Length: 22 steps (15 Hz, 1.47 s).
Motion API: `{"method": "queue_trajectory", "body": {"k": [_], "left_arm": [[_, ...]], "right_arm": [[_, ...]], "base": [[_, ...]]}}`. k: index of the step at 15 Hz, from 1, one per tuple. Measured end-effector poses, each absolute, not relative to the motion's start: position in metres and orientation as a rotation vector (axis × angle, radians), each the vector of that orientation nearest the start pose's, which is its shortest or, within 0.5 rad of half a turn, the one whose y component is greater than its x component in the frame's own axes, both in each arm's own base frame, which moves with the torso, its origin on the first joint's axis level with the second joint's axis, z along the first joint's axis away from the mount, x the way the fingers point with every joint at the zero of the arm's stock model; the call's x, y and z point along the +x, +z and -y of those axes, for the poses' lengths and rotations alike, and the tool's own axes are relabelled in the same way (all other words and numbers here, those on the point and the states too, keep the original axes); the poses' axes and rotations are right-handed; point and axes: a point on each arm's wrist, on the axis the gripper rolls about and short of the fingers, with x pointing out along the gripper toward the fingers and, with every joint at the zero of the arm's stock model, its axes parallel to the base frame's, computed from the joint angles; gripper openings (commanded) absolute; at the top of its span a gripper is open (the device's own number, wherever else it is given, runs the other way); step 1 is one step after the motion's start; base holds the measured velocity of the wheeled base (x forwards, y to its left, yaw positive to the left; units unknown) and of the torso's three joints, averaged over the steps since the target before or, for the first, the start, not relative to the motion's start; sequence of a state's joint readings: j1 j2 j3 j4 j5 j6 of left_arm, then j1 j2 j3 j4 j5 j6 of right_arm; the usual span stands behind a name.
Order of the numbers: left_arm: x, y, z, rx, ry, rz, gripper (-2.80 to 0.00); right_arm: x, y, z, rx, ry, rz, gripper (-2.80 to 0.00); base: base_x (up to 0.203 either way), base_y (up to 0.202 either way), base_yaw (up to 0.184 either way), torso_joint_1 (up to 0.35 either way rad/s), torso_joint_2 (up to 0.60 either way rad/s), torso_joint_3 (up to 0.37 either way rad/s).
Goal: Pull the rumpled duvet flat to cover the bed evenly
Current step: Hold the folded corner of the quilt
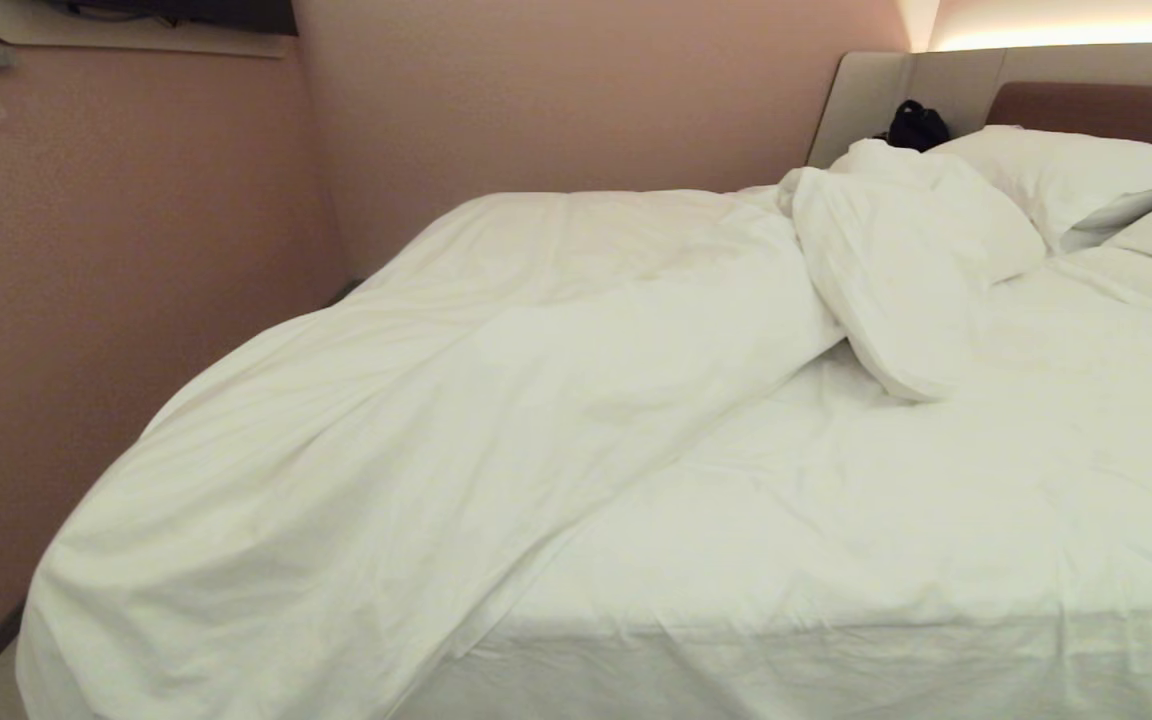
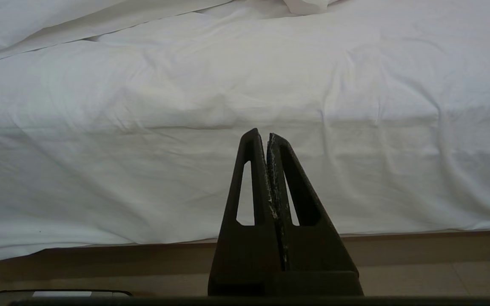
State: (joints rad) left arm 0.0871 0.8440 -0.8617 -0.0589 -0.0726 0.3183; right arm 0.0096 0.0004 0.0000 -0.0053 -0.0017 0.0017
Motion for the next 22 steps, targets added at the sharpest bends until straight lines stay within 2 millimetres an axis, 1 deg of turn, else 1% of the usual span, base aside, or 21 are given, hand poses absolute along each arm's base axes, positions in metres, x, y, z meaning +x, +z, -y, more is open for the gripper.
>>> {"method": "queue_trajectory", "body": {"k": [3,6,11,14,16,18,20,22], "left_arm": [[0.065,0.305,0.000,0.324,-0.012,0.092,-2.80],[0.059,0.297,0.001,0.317,0.024,0.083,-2.80],[0.052,0.294,0.001,0.313,0.020,0.099,-2.80],[0.046,0.288,0.001,0.312,0.023,0.095,-2.80],[0.042,0.277,0.000,0.303,0.029,0.077,-2.80],[0.037,0.256,-0.001,0.254,0.053,0.042,-2.80],[0.023,0.238,-0.001,0.167,0.068,0.049,-2.80],[0.007,0.226,-0.002,0.103,0.074,0.087,-2.80]], "right_arm": [[-0.023,0.076,0.000,0.002,0.007,0.005,-2.80],[-0.023,0.076,0.000,0.002,0.008,0.005,-2.80],[-0.023,0.076,0.000,0.002,0.007,0.005,-2.80],[-0.023,0.076,0.000,0.002,0.007,0.005,-2.80],[-0.023,0.076,0.000,0.002,0.007,0.005,-2.80],[-0.023,0.076,0.000,0.002,0.007,0.005,-2.80],[-0.023,0.076,0.000,0.002,0.007,0.005,-2.80],[-0.023,0.076,0.000,0.003,0.007,0.005,-2.80]], "base": [[0.000,0.000,0.000,0.000,0.00,0.000],[0.000,0.000,0.000,0.000,0.00,0.000],[0.000,0.000,0.000,0.000,0.00,0.000],[0.000,0.000,0.000,0.000,0.00,0.000],[0.000,0.000,0.000,0.000,0.00,0.000],[0.000,0.000,0.000,0.000,0.00,0.000],[0.000,0.000,0.000,0.000,0.00,0.000],[0.000,0.000,0.000,0.000,0.00,0.000]]}}
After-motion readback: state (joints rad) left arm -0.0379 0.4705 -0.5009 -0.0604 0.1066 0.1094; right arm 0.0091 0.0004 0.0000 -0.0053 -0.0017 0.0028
